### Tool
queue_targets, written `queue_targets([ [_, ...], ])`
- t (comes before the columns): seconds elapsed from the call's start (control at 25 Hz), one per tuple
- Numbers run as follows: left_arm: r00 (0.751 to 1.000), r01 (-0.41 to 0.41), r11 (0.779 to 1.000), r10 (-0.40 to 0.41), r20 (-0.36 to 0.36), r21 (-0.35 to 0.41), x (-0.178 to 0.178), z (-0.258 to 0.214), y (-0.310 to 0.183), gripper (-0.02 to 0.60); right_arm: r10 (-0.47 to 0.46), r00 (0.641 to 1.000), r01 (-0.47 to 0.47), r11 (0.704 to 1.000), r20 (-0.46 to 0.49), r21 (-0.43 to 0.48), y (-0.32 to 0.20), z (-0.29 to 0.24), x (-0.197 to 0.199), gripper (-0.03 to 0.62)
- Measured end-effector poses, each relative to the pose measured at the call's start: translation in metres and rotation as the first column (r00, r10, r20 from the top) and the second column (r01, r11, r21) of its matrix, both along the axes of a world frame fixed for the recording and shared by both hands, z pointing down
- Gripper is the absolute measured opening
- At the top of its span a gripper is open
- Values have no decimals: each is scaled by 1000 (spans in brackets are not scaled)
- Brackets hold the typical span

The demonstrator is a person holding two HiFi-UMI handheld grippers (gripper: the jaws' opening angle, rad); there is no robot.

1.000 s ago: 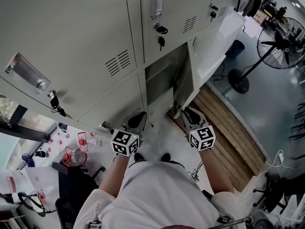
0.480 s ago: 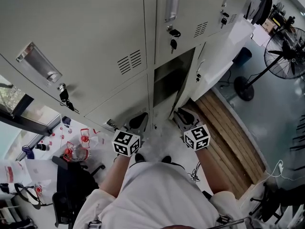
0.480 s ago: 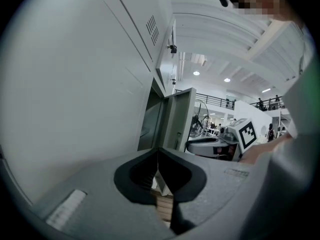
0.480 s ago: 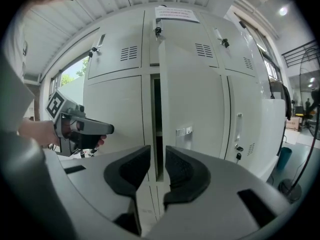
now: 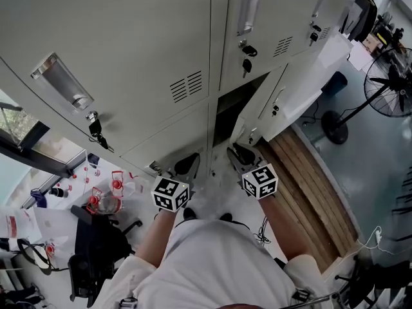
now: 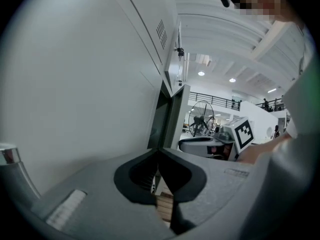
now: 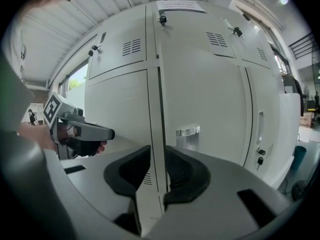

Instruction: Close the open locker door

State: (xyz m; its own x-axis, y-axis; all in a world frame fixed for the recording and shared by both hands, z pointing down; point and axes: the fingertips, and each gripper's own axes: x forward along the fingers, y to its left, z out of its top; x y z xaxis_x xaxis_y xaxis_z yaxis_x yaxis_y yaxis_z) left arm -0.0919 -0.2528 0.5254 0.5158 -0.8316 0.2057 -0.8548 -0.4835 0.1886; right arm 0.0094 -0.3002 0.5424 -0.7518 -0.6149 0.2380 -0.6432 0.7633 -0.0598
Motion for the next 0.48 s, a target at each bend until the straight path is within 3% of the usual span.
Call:
queue_targets([
  [0.48,999,51,999,-51,1,-8,-16,4,-9,15,-51,998,52,997,26,-60,-34,7,-32,92],
])
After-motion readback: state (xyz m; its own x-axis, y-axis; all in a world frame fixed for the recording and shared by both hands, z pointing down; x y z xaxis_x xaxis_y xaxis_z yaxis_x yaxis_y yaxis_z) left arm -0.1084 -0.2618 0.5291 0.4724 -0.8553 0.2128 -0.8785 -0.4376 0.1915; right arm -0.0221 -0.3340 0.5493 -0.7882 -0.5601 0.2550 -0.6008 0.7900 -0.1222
